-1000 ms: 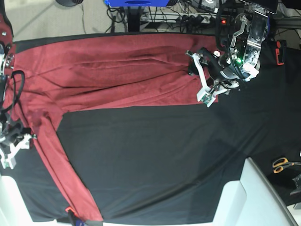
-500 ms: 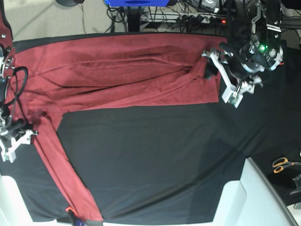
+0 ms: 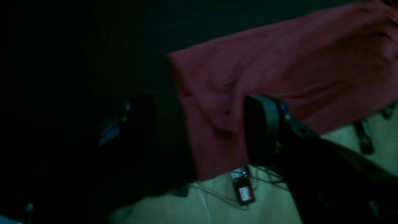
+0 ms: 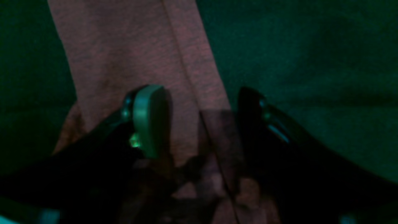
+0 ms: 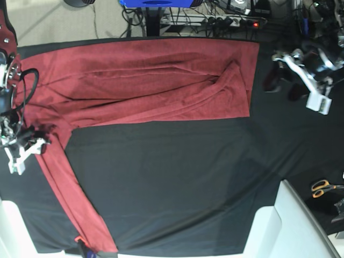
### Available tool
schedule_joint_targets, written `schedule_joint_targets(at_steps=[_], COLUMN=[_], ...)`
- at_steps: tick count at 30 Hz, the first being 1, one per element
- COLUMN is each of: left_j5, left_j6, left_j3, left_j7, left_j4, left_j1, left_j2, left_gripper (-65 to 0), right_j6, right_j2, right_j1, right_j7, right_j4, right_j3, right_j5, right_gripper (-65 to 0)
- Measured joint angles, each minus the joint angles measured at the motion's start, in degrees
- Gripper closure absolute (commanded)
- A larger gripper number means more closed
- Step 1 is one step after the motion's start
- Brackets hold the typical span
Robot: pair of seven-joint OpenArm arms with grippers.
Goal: Fold the T-shirt properly
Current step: 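Lift the left gripper off the shirt and withdraw it to the side, then lower the right gripper onto the trailing red sleeve and grasp it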
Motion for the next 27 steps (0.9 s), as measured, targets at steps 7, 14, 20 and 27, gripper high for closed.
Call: schedule_joint_targets(at_steps=[7, 14, 20, 27], left_j5=[2.51, 27.8, 28.94, 29.07], left_j6=[-4.33, -4.37, -4.37, -4.37], left_j3=[-8.83, -9.46, -9.84, -9.46], left_j7=[-0.17, -0.42, -0.52, -0.61], left_j4=[-1.31, -2.38, -2.86, -2.93], left_j1=[3.89, 5.57, 4.87, 3.93], left_j2=[-0.31, 1.99, 2.23, 2.58], left_gripper=[-43.1, -43.1, -43.1, -43.1], right_j6=[0.0, 0.24, 0.63, 0.13], right_j2=[0.2, -0.22, -3.26, -4.96], right_j1=[-0.09, -10.16, -20.55, -29.55], right_j7=[-0.11, -5.64, -12.94, -18.97], right_j4=[0.55, 20.24, 40.83, 55.45], right_j3=[0.02, 0.42, 0.5, 0.66], right_j5=[0.09, 0.28, 0.44, 0.09], right_gripper=[-0.2, 0.0, 0.0, 0.0])
